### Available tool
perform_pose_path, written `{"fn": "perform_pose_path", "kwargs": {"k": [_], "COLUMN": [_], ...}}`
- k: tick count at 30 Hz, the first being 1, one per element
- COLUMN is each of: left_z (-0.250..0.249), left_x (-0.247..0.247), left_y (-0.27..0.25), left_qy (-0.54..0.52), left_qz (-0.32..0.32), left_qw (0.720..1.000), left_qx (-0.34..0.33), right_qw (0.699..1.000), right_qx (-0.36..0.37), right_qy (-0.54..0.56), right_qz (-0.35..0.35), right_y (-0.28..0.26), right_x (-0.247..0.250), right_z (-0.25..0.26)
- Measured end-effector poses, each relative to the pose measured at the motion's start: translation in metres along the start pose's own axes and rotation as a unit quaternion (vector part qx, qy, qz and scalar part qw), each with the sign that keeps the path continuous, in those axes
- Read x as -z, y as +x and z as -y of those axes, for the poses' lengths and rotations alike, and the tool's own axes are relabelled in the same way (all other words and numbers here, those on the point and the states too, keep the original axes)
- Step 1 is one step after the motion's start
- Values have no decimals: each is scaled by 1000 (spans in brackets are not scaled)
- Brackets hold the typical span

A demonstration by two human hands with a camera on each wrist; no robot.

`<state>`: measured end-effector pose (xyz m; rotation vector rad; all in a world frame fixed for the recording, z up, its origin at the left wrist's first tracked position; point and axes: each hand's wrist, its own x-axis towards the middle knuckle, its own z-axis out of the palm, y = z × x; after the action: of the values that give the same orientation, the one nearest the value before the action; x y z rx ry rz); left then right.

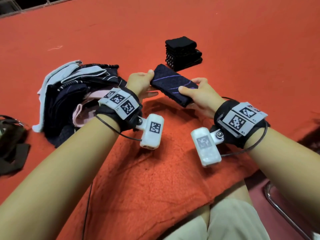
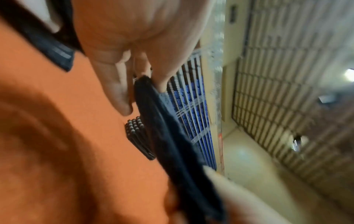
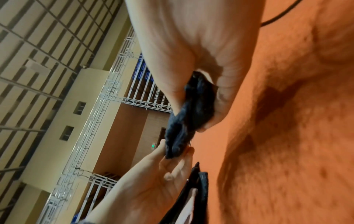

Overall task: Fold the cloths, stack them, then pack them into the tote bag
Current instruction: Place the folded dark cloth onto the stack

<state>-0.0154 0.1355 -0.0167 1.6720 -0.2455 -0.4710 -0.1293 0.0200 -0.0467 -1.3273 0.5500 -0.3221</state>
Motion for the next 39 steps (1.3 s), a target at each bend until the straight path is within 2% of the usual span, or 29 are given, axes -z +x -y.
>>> {"fn": "perform_pose_path", "kwargs": {"k": [4,6,8,9,13,16,19,22,25,29,32,35,39], "left_z": [3,5,9,10,15,15,13,9,6,8,15,21,29], "left_x": [-4,-9,-16,-20,-38,-54,-72,-88,-97,-100,-100,-98,-96], "left_y": [4,7,11,12,20,32,44,54,64,75,79,81,85], "left_qy": [172,203,211,206,104,34,2,-9,-6,49,83,67,48], "left_qz": [44,62,67,68,64,25,-6,-13,-17,1,10,1,-28], "left_qw": [984,977,975,976,987,992,994,995,994,993,990,991,994], "left_qx": [-21,-9,12,27,102,121,107,101,107,111,112,113,99], "right_qw": [990,981,979,983,999,998,992,972,959,921,901,878,889], "right_qx": [16,32,42,45,30,33,60,81,47,46,48,37,82], "right_qy": [-137,-191,-197,-178,13,21,-69,-190,-263,-382,-427,-471,-445], "right_qz": [-17,-13,-10,-13,-25,-56,-88,-115,-98,-66,-53,-77,-74], "right_y": [9,16,22,26,47,72,95,118,143,163,171,176,172], "right_x": [21,30,36,39,52,66,77,84,92,101,99,100,113], "right_z": [7,10,10,10,12,13,13,14,17,20,23,22,17]}}
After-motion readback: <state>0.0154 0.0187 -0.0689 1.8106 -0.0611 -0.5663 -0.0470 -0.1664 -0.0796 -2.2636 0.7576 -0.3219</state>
